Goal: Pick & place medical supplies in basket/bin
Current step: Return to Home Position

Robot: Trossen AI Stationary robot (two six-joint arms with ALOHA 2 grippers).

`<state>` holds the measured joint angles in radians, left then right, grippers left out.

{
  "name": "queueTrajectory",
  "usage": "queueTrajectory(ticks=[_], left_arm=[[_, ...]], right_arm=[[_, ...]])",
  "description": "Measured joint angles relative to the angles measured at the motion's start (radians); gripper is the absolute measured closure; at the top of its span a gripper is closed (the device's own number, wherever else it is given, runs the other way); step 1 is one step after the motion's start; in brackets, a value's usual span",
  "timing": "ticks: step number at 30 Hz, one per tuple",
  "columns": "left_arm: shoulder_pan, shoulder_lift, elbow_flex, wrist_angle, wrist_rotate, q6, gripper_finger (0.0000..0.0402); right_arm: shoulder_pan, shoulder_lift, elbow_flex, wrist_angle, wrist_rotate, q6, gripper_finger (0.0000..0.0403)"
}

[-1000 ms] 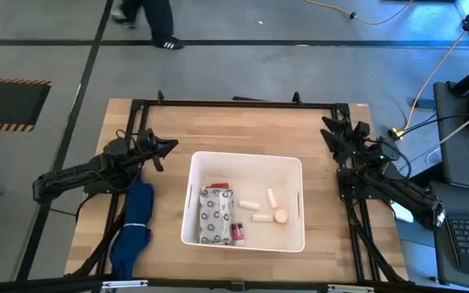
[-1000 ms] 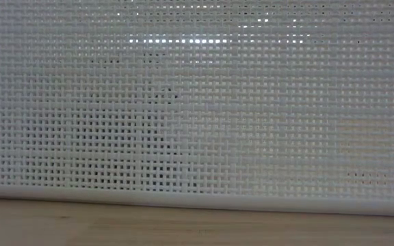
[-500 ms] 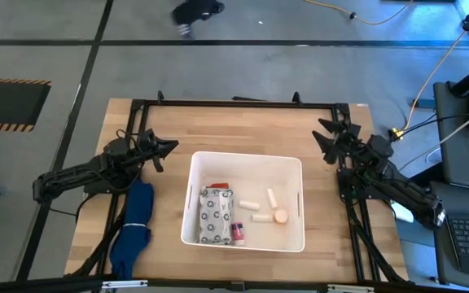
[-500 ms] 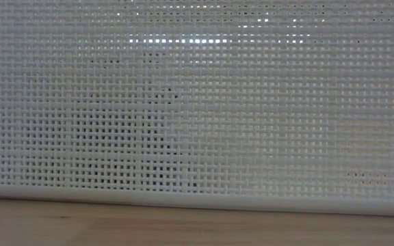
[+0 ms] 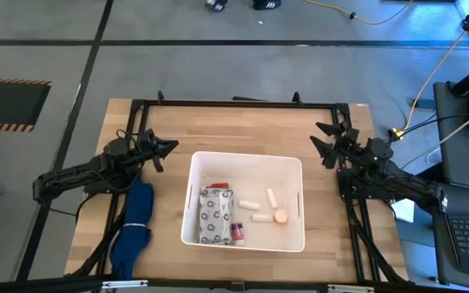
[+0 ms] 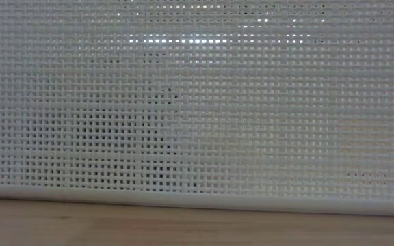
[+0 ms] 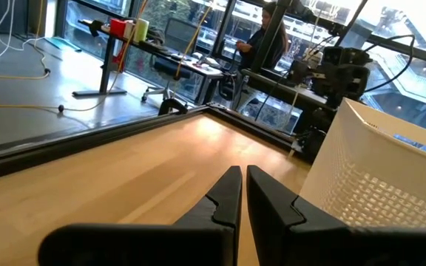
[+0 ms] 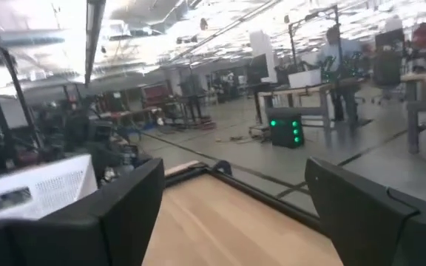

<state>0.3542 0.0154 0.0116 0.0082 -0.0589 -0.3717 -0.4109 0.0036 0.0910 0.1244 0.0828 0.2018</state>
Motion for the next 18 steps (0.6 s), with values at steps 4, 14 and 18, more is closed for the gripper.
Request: queueTrajectory(ticks=[4, 14, 18], left_arm=[[0.000, 0.000, 0.000, 0.000, 0.000, 0.000, 0.0384], [0.000, 0.000, 0.000, 0.000, 0.000, 0.003, 0.0384], [0.000, 0.000, 0.000, 0.000, 0.000, 0.087, 0.0384]], right_arm=[[0.007, -0.002, 0.000, -0.029, 0.053, -0.025, 0.0074], [0.006, -0.003, 0.000, -0.036, 0.146, -0.047, 0.0074], [0.006, -0.001, 0.000, 0.033, 0.153, -0.063, 0.0074]])
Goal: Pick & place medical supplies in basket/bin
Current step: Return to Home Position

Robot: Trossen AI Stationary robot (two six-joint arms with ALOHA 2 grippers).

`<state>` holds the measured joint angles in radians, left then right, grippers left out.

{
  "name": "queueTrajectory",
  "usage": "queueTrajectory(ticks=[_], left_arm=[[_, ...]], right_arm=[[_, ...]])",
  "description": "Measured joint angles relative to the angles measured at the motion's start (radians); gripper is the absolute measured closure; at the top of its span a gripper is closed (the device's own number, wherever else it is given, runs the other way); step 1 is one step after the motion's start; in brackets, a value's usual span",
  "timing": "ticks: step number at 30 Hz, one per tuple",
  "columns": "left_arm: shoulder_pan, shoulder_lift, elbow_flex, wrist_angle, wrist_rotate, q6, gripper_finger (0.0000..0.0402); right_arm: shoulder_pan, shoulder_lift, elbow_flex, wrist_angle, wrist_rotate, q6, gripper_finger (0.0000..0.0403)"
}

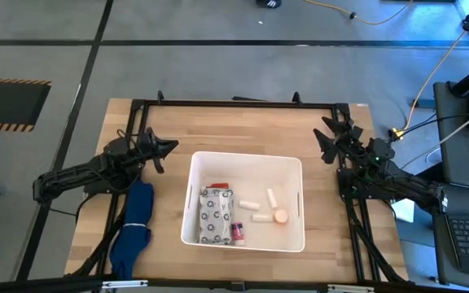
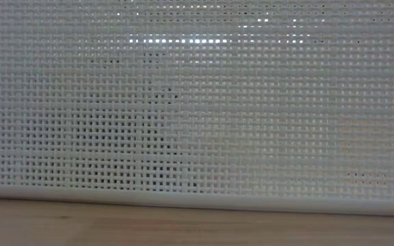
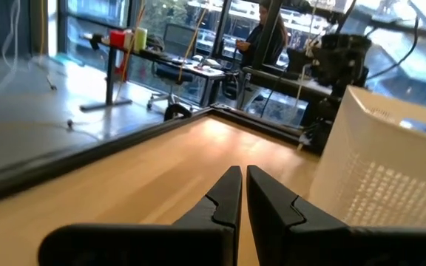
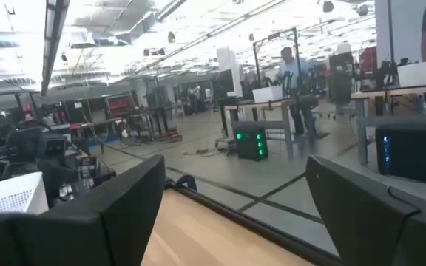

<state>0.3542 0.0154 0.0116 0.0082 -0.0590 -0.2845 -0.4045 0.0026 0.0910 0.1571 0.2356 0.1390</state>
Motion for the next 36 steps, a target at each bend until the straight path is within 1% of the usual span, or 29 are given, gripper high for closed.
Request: queueTrajectory(ticks=[4, 9, 14, 17, 22, 30, 33, 36], left_arm=[[0.000, 0.000, 0.000, 0.002, -0.012, 0.116, 0.0384], [0.000, 0.000, 0.000, 0.002, -0.014, 0.172, 0.0384], [0.000, 0.000, 0.000, 0.002, -0.014, 0.176, 0.0384], [0.000, 0.000, 0.000, 0.002, -0.014, 0.176, 0.0384], [0.000, 0.000, 0.000, 0.002, -0.015, 0.176, 0.0384], [0.000, 0.000, 0.000, 0.002, -0.015, 0.175, 0.0384], [0.000, 0.000, 0.000, 0.002, -0.015, 0.175, 0.0384], [0.000, 0.000, 0.000, 0.002, -0.016, 0.175, 0.0384]], right_arm=[[0.001, 0.001, 0.000, 0.011, 0.000, -0.010, 0.0074], [0.001, 0.000, 0.000, 0.043, 0.000, -0.014, 0.0074], [0.001, 0.000, 0.000, 0.062, 0.000, -0.014, 0.0074], [0.001, 0.000, 0.000, 0.042, 0.000, -0.013, 0.0074], [0.001, 0.001, 0.000, 0.040, 0.000, 0.066, 0.0074], [0.001, 0.001, 0.000, 0.040, 0.000, 0.072, 0.0074], [0.001, 0.003, 0.000, 0.029, 0.000, 0.133, 0.0074], [0.001, 0.004, -0.002, -0.034, 0.000, 0.175, 0.0074]])
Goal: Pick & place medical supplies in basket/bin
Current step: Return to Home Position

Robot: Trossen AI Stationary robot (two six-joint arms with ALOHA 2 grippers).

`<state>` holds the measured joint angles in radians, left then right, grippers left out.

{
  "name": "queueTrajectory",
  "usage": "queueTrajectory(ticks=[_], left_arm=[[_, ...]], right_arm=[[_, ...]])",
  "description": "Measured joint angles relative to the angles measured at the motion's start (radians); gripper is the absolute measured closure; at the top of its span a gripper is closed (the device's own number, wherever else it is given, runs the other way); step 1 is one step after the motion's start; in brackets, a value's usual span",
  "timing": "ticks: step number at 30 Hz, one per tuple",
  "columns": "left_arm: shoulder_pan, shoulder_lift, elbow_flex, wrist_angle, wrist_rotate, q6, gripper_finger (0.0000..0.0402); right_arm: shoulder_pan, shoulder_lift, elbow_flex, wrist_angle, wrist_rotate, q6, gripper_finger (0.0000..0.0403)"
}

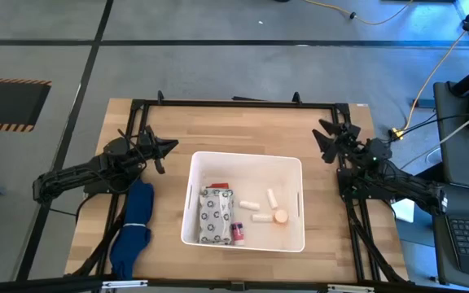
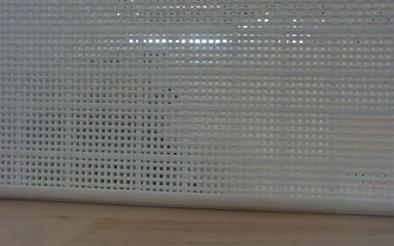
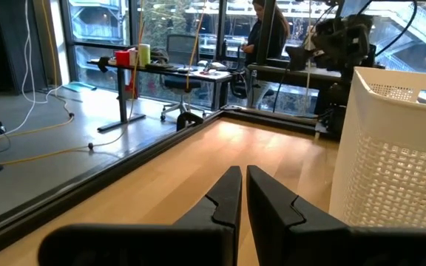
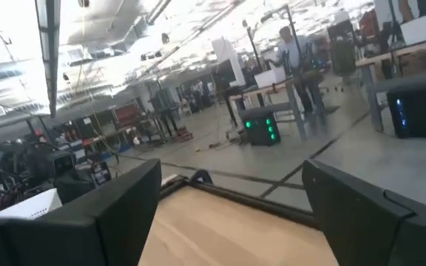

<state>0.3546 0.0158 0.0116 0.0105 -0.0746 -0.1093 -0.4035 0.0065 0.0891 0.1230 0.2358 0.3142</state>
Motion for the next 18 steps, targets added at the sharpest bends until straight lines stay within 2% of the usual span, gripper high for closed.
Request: queueTrajectory(ticks=[3, 7, 13, 18], left_arm=[[0.000, 0.000, 0.000, 0.000, 0.000, 0.000, 0.0384], [0.000, 0.000, 0.000, 0.002, -0.001, 0.000, 0.0384], [0.000, 0.000, 0.000, 0.007, -0.001, 0.000, 0.0384], [0.000, 0.000, 0.000, 0.007, -0.001, 0.000, 0.0384]], right_arm=[[0.000, -0.005, -0.071, 0.106, 0.000, -0.021, 0.0074], [0.000, -0.007, -0.078, 0.142, -0.015, -0.077, 0.0074], [0.000, -0.006, -0.078, 0.143, -0.022, -0.110, 0.0074], [0.000, -0.006, -0.078, 0.084, -0.108, -0.163, 0.0074]])
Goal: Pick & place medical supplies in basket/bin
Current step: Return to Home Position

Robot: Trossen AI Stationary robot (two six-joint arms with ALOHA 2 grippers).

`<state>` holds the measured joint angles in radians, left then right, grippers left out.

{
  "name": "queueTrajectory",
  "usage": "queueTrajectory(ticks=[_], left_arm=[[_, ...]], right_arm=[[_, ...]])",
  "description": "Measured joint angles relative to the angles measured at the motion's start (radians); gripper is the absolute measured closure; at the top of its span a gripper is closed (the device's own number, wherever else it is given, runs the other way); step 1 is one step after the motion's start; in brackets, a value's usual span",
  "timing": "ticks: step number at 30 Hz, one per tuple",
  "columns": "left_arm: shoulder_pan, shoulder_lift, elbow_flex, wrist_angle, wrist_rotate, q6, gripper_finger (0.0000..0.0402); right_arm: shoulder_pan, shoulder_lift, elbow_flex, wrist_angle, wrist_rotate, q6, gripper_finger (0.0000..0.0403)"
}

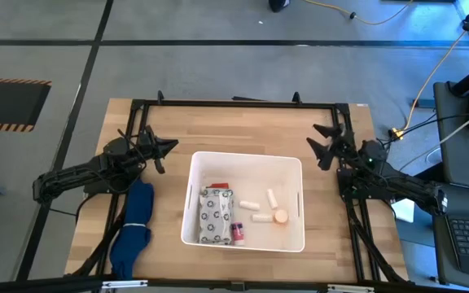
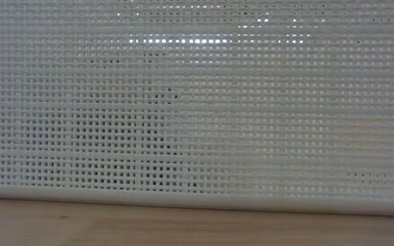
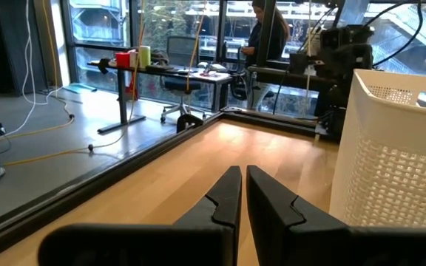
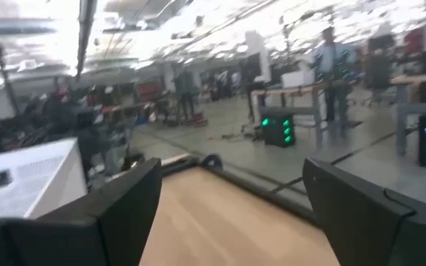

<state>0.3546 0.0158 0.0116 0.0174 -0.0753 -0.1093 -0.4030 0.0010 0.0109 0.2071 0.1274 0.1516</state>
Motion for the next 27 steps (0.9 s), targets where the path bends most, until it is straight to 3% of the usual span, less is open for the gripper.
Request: queueTrajectory(ticks=[12, 27], left_arm=[[0.000, 0.000, 0.000, 0.000, 0.000, 0.000, 0.0384], [0.000, 0.000, 0.000, 0.000, 0.001, 0.000, 0.0384]], right_arm=[[0.000, 0.000, -0.001, -0.178, -0.035, 0.012, 0.0074], [0.000, 0.005, -0.001, -0.176, -0.035, 0.026, 0.0074]])
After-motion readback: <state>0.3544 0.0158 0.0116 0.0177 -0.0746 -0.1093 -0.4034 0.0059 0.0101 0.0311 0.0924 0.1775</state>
